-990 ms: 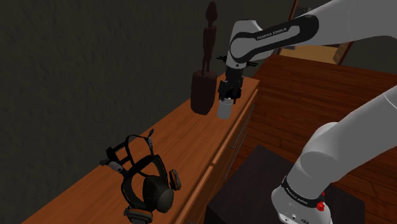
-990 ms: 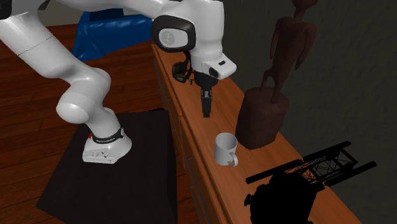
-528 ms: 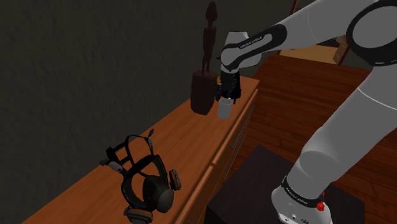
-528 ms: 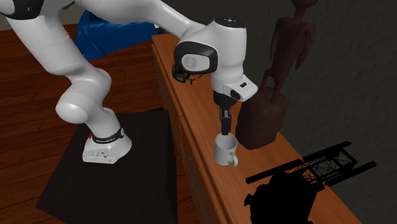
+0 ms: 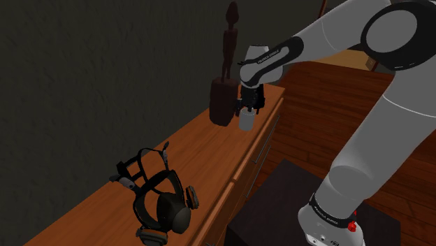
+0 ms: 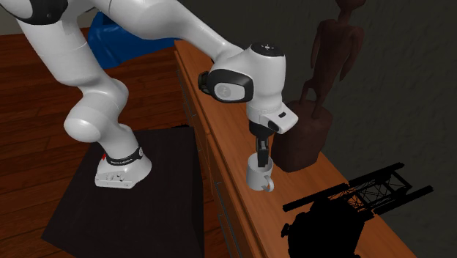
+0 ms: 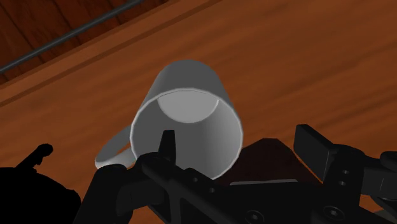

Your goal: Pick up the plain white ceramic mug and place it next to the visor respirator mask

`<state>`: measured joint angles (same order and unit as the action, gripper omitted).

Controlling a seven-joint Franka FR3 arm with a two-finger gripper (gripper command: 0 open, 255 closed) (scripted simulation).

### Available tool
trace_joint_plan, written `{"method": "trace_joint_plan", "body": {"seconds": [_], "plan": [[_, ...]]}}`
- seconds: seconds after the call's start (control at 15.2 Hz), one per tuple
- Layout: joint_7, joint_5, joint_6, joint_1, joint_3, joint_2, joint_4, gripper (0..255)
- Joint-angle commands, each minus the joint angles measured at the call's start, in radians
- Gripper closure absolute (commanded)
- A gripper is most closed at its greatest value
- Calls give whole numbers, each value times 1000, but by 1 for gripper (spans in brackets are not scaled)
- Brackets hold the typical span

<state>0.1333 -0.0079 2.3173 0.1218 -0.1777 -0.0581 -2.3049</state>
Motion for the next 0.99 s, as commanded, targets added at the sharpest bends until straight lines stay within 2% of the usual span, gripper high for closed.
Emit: {"method": "trace_joint_plan", "body": {"seconds": [0.0, 0.4, 0.46, 0.92], "plan": [[-2, 1, 11, -1, 1, 6, -5, 0], [-2, 1, 11, -1, 1, 6, -5, 0], [-2, 1, 11, -1, 1, 6, -5, 255], [-2, 1, 11, -1, 1, 6, -5, 255]]}}
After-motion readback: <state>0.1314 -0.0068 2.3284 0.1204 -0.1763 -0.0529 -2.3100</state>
